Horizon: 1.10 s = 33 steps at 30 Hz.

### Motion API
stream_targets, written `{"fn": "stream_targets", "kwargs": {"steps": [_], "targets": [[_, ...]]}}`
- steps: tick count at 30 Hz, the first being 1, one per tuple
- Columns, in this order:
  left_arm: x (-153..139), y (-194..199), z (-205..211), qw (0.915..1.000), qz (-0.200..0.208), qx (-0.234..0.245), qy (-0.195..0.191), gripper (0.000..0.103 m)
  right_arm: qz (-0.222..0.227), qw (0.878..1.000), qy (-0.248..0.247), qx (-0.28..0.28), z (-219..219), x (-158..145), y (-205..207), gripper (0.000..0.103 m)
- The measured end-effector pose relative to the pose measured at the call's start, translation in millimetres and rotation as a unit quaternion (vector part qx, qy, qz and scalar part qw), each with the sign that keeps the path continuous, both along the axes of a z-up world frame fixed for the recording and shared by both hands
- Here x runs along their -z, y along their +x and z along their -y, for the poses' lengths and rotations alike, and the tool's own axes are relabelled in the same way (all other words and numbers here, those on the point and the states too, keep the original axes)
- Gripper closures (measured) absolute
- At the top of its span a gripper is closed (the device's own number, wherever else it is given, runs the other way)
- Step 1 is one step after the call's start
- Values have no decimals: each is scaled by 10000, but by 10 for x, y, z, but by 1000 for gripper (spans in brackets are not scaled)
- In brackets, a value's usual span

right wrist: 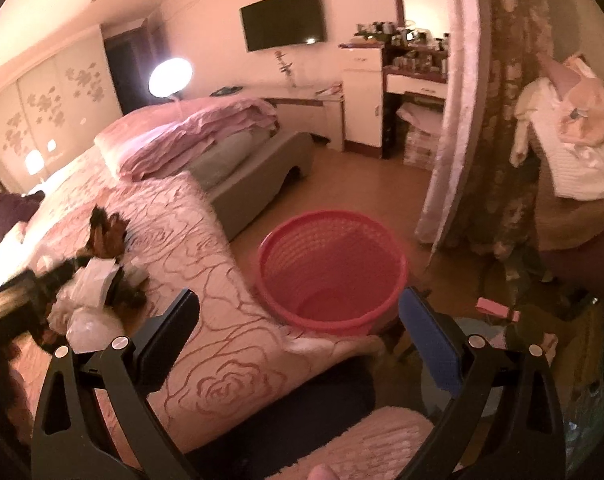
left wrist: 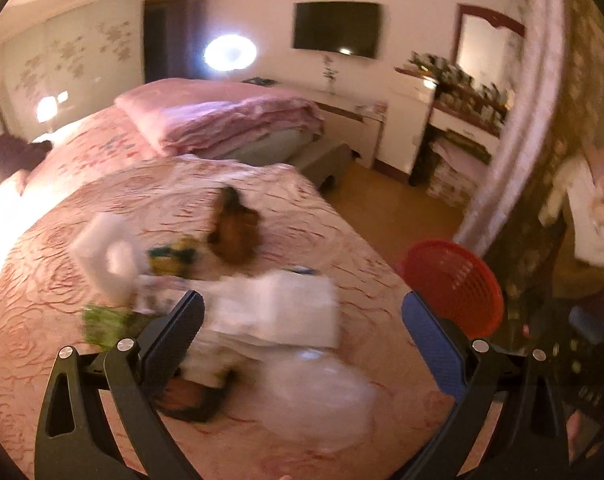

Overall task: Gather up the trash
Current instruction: 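Grasp the clear plastic bag with the right gripper while the left grasps the black plastic bag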

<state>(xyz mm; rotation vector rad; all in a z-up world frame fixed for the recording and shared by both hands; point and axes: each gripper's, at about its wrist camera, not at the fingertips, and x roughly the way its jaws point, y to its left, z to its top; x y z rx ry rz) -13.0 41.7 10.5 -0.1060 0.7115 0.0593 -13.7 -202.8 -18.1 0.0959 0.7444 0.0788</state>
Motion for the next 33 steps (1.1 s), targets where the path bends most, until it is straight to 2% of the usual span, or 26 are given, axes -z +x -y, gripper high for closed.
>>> {"fn": "stream_targets", "kwargs": {"steps": [5, 7, 13, 17, 25, 28, 30, 33], "targets": [[-76, -57, -565, 9982, 97, -576, -161, 7, -129, 9989, 116, -432, -180, 70, 27, 7], [-92, -96, -752, 9966, 121, -781, -228, 7, -219, 9965, 266, -768, -299, 87, 39, 7], [-130, -199, -1113, 9918, 187, -1238, -250, 7, -231, 9811, 283, -1901, -858, 104, -1, 7], [-75, -217, -1275, 9897, 117, -1396, -287, 7, -338, 9683, 262, -2462, -1206, 178, 33, 7], [108, -266, -1393, 9890, -76, -1438, -329, 7, -626, 9527, 52, -2972, -1660, 418, 160, 8], [223, -245, -1348, 9907, -205, -1289, -392, 8, -825, 9475, -75, -3089, -1749, 548, 204, 24], [280, -232, -1279, 9921, -274, -1167, -379, 8, -944, 9433, -102, -3180, -1766, 606, 212, 39], [366, -203, -1178, 9940, -363, -974, -349, 10, -965, 9407, -69, -3252, -1745, 622, 174, 50]]}}
